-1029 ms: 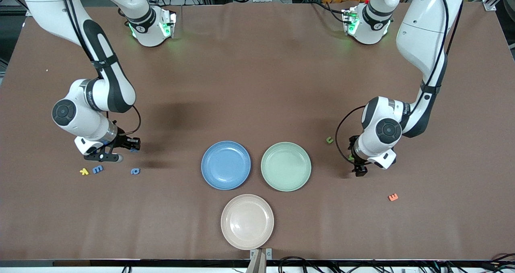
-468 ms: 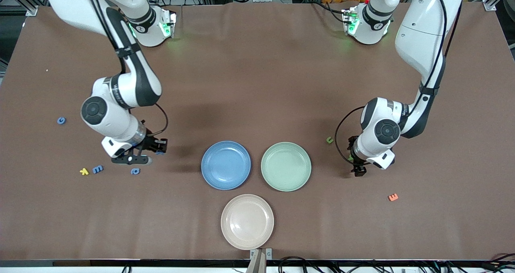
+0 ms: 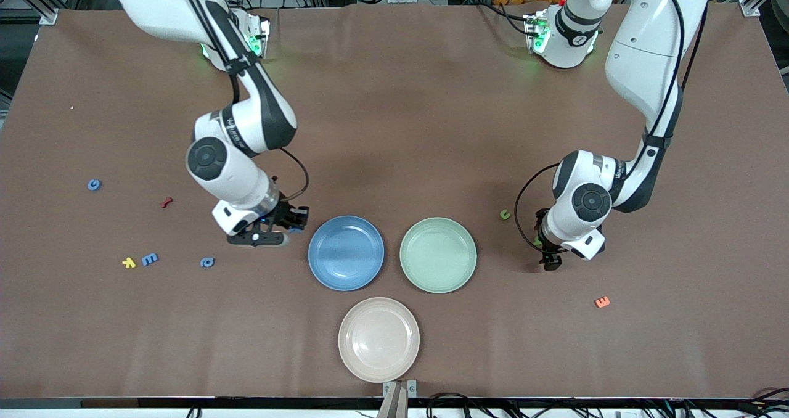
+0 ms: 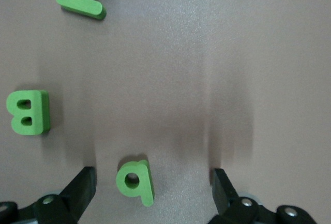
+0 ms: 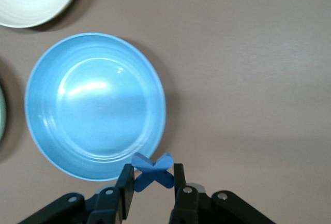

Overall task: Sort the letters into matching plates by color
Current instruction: 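Carry the blue x onto the blue plate and open the right gripper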

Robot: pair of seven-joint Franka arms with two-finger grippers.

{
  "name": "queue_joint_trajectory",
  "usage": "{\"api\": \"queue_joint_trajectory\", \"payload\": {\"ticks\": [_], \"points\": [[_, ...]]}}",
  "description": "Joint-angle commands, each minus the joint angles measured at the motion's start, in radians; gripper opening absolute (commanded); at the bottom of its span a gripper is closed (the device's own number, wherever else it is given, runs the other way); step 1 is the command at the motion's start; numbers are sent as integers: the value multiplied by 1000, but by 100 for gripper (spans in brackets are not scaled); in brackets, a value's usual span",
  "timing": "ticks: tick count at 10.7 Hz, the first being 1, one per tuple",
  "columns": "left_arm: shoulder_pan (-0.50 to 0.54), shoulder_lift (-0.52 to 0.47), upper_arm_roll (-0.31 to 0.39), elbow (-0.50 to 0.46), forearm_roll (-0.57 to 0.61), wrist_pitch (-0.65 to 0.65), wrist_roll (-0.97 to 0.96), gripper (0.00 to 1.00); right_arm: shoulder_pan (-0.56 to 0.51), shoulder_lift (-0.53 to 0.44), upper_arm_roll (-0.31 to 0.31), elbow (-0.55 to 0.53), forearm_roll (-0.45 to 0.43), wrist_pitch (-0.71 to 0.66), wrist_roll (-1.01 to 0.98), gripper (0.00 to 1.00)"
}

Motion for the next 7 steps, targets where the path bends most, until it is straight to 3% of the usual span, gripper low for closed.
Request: {"api": "queue_joint_trajectory", "payload": {"ticks": [1, 5, 7], "points": [[3, 3, 2, -1, 28, 15, -10, 100, 43, 104, 9, 131, 21, -7, 56, 26], [2, 6, 5, -2, 37, 15, -10, 100, 77, 212, 9, 243, 18, 7, 73, 26], [8, 7, 5, 1, 38, 17, -41, 20, 77, 230, 9, 248, 18, 51, 73, 31]]}}
